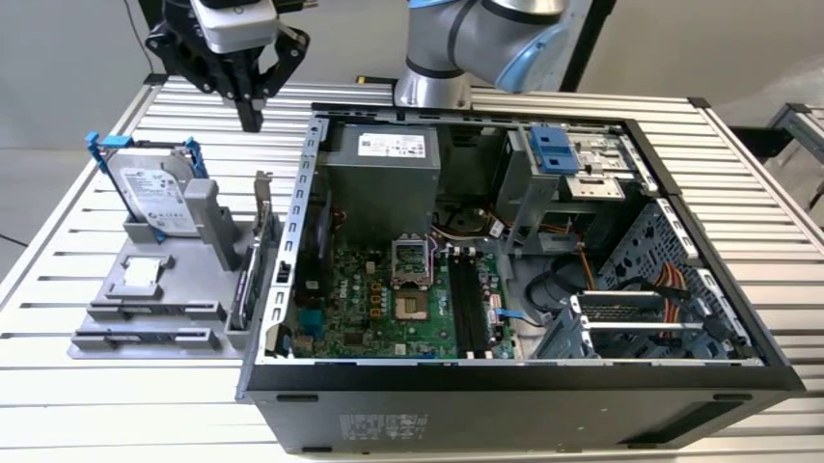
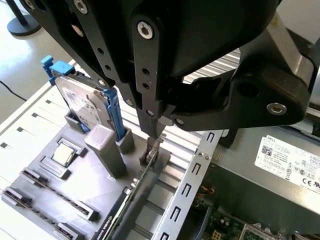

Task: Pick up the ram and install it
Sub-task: 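Reach for the ram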

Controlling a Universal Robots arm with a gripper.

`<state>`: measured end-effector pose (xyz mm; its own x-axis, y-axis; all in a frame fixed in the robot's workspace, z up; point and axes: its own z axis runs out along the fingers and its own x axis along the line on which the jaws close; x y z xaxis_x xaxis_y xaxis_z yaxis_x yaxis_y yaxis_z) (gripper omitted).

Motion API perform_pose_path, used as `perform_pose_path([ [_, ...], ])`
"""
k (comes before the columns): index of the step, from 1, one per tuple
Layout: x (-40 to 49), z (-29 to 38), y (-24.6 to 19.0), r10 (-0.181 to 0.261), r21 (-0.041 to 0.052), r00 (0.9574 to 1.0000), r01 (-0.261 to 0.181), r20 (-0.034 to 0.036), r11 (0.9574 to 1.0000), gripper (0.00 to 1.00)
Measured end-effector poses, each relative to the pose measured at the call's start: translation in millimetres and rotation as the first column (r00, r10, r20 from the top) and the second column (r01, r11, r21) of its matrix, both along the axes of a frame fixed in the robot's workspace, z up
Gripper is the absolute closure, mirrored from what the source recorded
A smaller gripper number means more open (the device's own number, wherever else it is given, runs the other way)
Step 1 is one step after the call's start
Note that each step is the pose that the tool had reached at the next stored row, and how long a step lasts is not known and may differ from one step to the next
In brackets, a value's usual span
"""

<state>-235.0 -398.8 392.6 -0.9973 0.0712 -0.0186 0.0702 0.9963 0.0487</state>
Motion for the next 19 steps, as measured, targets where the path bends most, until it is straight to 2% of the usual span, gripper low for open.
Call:
perform_pose_path([
  [19,-22.1,0.0,0.0,0.0,0.0,1.0,0.0,0.0,1.0,1.0],
])
